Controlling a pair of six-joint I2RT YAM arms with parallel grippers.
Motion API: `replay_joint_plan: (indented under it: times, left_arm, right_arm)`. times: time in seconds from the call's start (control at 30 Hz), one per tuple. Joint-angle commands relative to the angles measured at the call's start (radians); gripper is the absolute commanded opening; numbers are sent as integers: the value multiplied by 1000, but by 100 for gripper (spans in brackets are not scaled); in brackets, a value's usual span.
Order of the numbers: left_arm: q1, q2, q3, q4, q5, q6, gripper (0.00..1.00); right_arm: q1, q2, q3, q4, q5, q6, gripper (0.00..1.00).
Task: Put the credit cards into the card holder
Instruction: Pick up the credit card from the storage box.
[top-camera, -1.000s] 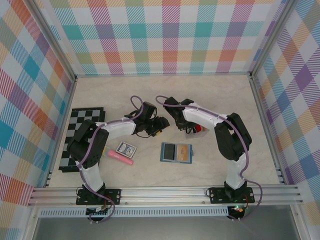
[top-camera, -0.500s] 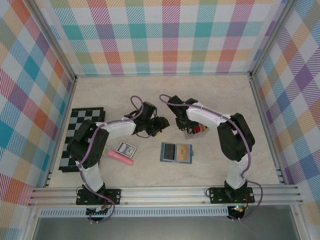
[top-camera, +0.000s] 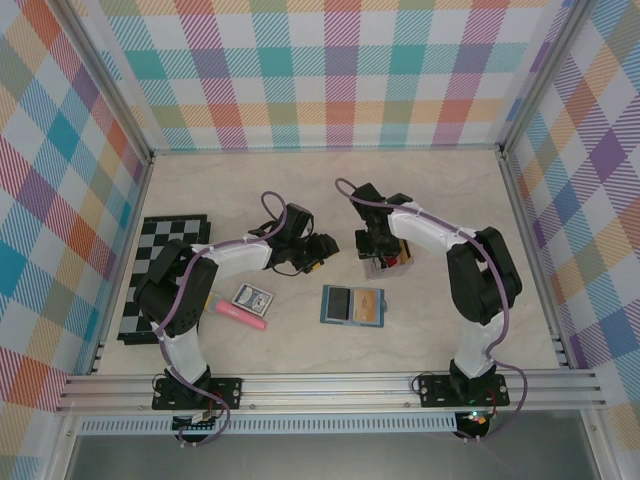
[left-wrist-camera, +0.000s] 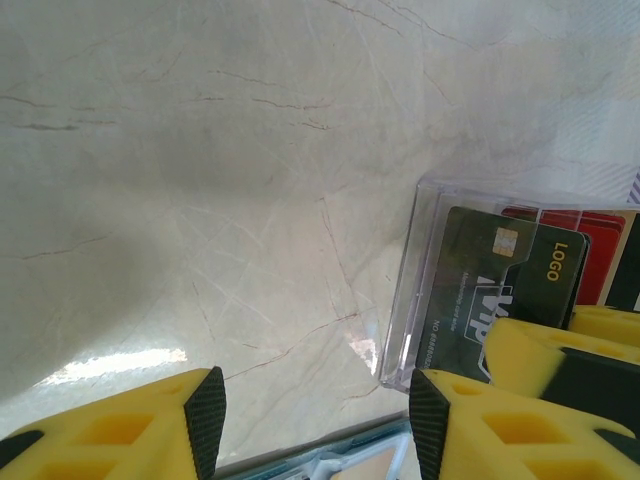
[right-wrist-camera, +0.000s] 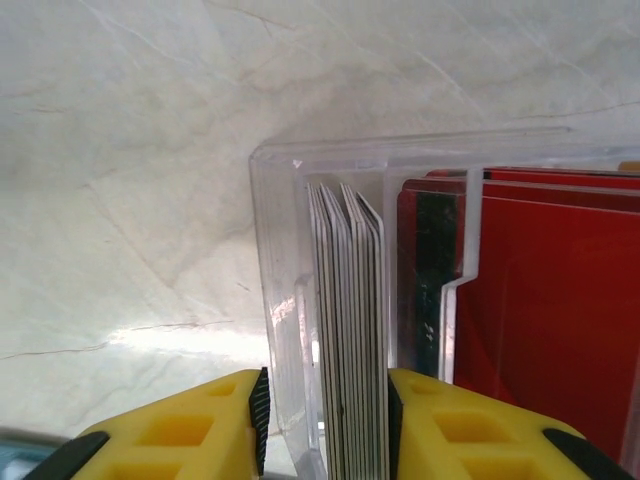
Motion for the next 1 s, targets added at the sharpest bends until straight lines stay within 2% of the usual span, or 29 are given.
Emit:
replay_joint_plan:
  times: [0.0, 0.2, 0.7, 0.97]
  left_arm:
    - [9, 8, 31, -20, 17, -7, 54]
    - [8, 9, 37, -26, 20, -4, 54]
    - [9, 18, 41, -35, 23, 1, 53]
    - [8, 22, 43, -35, 27, 3, 53]
  right_arm:
    - [-6, -58, -8, 18, -80, 16, 36]
    - [-15, -66, -4, 14, -95, 24, 33]
    - [-31, -82, -4, 5, -113, 48, 14]
    - [-34, -102, -12, -1, -108, 54, 13]
